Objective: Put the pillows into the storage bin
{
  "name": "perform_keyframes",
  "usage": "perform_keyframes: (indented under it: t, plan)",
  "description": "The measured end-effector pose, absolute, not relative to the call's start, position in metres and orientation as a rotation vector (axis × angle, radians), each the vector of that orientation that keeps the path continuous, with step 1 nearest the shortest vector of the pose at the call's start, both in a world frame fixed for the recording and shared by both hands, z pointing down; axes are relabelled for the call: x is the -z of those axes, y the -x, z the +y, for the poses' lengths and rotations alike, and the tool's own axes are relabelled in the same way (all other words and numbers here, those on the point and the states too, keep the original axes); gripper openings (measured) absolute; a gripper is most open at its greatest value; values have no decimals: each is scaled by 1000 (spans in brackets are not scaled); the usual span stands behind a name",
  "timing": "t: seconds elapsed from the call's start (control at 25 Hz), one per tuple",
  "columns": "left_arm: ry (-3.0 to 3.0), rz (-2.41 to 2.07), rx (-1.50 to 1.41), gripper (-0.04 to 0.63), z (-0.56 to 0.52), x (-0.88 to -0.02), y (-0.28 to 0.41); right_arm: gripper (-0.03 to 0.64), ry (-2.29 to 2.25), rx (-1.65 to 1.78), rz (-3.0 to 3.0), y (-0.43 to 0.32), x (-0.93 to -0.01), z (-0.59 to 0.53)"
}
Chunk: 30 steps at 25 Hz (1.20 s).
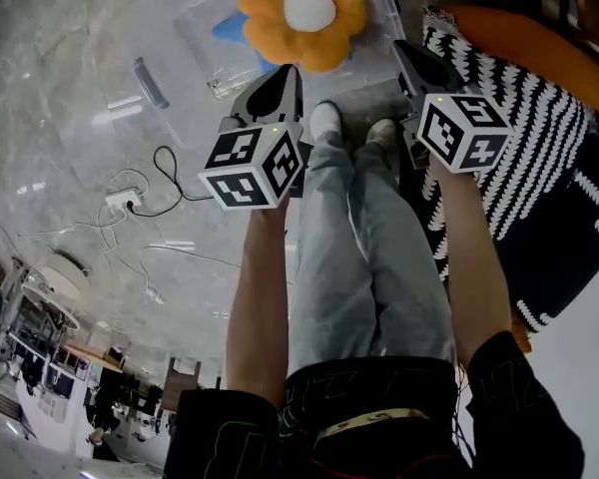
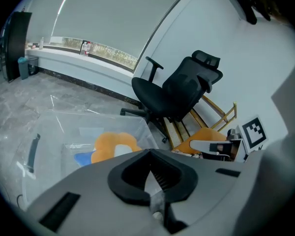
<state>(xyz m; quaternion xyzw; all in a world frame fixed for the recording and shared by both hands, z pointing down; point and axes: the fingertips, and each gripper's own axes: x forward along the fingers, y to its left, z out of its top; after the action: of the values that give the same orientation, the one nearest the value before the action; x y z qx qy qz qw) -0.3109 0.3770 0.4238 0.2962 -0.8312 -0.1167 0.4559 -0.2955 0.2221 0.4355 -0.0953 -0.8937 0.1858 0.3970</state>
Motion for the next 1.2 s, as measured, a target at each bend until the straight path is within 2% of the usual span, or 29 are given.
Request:
perform_keyframes:
  t: [0.32,0.76,1.2]
  plan:
    - [-897,-2113,294,-5,306,-355,279,3,261,-549,-2384,253,-373,176]
    - [-985,-2151,308,-4,244,-279,220,3,196,-492,-2463,190,-313,127]
    - [-973,-2290,316,-5,218,-182,218,3,126,-468,-2585,161,-211,91]
